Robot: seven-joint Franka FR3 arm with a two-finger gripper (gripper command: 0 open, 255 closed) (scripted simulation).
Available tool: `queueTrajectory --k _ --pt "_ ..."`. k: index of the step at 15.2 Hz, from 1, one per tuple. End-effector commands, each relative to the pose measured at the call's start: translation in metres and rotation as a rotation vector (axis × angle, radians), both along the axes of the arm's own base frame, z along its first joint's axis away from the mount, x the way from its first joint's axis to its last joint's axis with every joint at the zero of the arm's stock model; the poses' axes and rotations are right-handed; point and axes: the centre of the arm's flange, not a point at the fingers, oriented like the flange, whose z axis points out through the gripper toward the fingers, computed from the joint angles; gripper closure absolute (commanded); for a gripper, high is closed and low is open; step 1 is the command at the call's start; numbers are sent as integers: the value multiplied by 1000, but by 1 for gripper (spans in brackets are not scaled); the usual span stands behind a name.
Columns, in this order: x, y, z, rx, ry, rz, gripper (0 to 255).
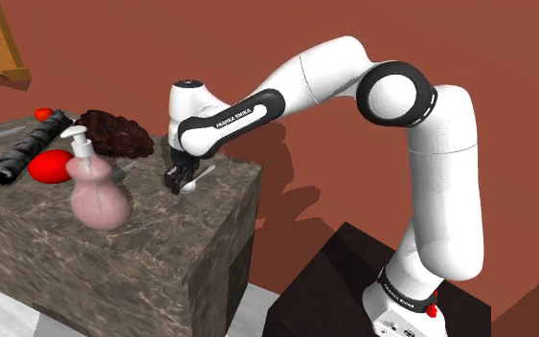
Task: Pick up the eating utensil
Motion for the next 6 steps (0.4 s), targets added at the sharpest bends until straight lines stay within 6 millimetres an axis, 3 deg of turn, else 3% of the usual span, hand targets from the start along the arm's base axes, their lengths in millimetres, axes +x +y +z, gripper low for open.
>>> queueTrajectory --k 1,6 --pt "1 1 11 0 0 0 255" --pt "1 1 27 0 0 0 255"
